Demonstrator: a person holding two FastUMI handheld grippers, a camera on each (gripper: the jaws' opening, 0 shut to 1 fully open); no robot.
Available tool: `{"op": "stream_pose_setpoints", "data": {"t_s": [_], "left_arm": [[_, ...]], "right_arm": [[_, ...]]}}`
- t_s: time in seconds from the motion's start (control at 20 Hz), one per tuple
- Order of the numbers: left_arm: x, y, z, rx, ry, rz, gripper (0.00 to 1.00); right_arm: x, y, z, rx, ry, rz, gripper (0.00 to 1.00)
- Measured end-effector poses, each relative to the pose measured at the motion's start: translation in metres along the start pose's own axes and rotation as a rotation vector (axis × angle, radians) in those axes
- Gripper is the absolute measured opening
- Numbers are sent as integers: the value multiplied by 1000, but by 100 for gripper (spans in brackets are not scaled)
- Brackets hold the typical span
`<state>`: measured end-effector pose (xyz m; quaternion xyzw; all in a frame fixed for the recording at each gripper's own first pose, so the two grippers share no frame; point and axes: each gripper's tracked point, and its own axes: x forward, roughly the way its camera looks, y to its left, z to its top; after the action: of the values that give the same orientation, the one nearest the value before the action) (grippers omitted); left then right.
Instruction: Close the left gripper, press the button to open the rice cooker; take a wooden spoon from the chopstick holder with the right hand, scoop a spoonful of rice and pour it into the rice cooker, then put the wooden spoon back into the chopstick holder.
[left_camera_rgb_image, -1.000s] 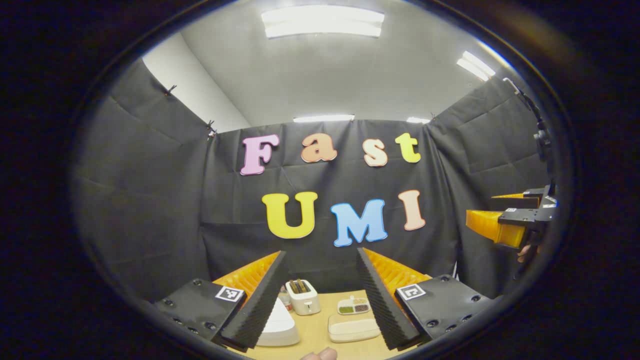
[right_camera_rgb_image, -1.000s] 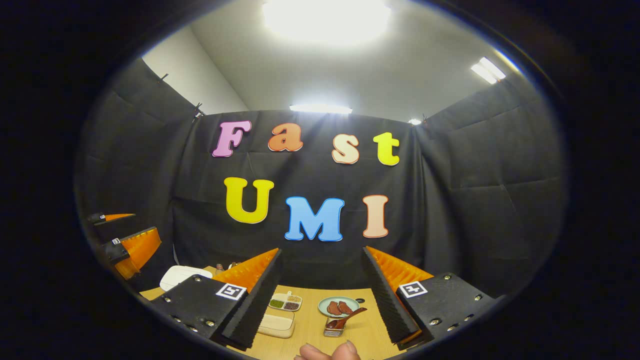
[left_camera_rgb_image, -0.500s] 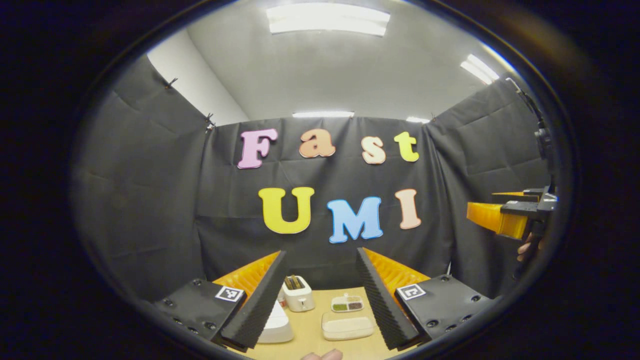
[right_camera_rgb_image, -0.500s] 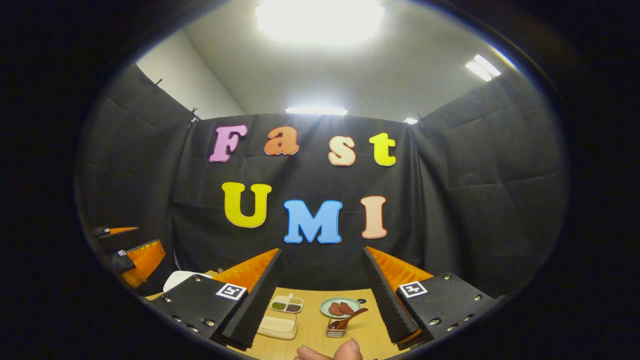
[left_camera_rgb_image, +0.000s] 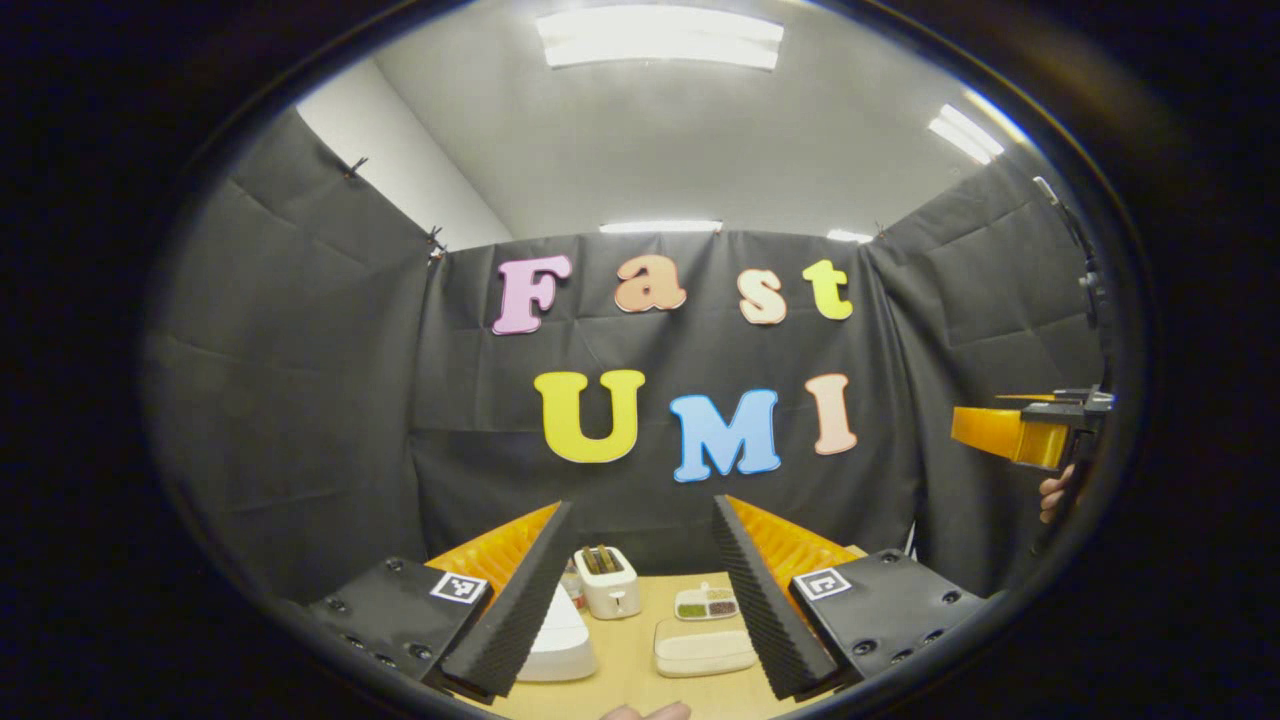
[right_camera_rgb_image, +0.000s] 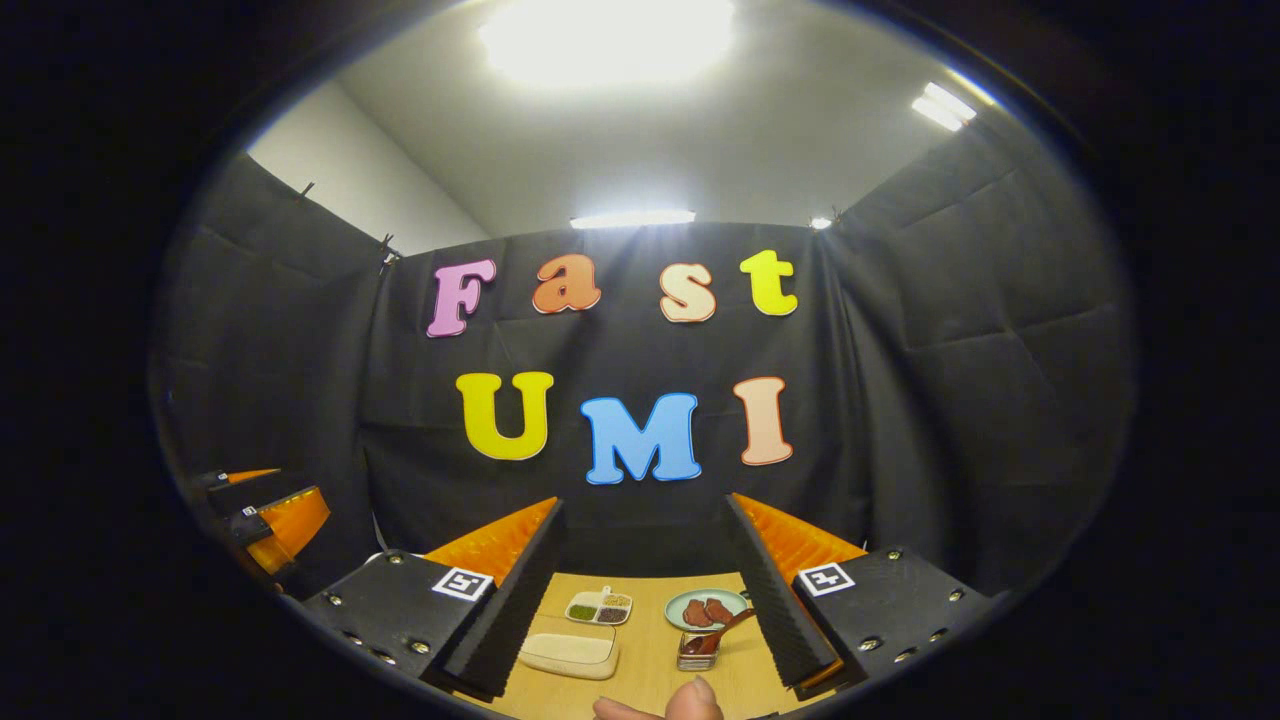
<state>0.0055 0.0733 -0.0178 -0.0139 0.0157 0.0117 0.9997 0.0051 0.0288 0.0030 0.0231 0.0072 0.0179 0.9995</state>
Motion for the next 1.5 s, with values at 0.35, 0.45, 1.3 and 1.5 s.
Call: {"op": "stream_pose_setpoints", "data": {"t_s": [0.35, 0.45, 1.3, 1.5], "left_arm": [[-3, -23, -22, 10, 55, 37, 95], [-1, -31, -29, 11, 72, 58, 95], [73, 76, -146, 23, 247, 257, 77], [108, 131, -203, 50, 347, 319, 32]], "right_arm": [[0, -28, -31, -32, 75, 58, 95], [1, -39, -39, -38, 87, 69, 95], [45, -9, -57, -78, 93, 55, 95], [51, 24, -64, -93, 120, 30, 95]]}}
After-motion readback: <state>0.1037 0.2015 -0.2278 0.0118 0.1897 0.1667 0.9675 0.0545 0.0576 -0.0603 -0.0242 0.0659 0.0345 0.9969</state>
